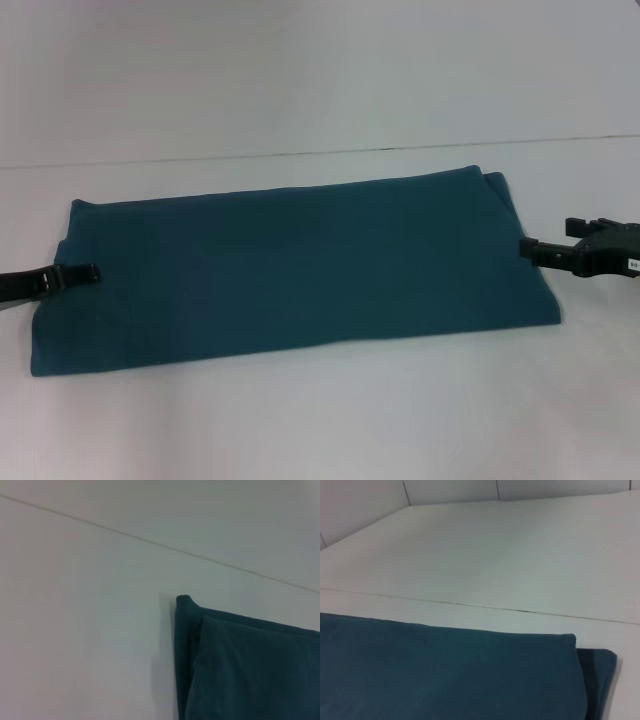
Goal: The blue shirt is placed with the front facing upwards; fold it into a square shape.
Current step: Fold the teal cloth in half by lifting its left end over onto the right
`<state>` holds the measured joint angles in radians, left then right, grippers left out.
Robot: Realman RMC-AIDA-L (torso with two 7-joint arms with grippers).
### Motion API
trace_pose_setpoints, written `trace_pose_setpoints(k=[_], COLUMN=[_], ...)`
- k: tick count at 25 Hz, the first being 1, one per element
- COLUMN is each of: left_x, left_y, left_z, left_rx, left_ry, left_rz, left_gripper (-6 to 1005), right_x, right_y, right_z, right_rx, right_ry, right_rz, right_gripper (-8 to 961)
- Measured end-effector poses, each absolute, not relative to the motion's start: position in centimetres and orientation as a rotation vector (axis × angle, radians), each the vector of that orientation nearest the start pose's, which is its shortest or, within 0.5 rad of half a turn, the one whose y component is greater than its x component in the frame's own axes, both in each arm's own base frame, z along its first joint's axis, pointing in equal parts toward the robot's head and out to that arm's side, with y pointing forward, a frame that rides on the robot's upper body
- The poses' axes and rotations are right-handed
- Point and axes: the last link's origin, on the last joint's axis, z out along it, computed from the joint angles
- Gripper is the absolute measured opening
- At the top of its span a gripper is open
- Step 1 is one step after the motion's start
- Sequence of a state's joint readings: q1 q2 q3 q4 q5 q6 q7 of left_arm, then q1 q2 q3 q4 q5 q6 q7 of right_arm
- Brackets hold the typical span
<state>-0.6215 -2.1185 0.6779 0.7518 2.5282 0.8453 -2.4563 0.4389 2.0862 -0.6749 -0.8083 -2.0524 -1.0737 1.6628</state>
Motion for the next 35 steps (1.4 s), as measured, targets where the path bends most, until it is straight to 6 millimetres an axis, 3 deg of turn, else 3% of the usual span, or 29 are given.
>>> trace_pose_setpoints(k=[33,35], left_x=[-31.1,-31.1], left_y=[40.4,40.4], left_z=[0.2,0.1], left_rx=[-1.855,-1.861], left_ry=[-1.587,-1.583], left_rz=[-0.268,-0.263], left_gripper=[873,766], right_x=[33.3,33.3], right_y=[36.2,36.2], right_z=[4.6,4.7], right_rx=[-2.155,-2.154], right_ry=[0.974,0.973], right_rz=[0.388,0.387], right_gripper=[914,914])
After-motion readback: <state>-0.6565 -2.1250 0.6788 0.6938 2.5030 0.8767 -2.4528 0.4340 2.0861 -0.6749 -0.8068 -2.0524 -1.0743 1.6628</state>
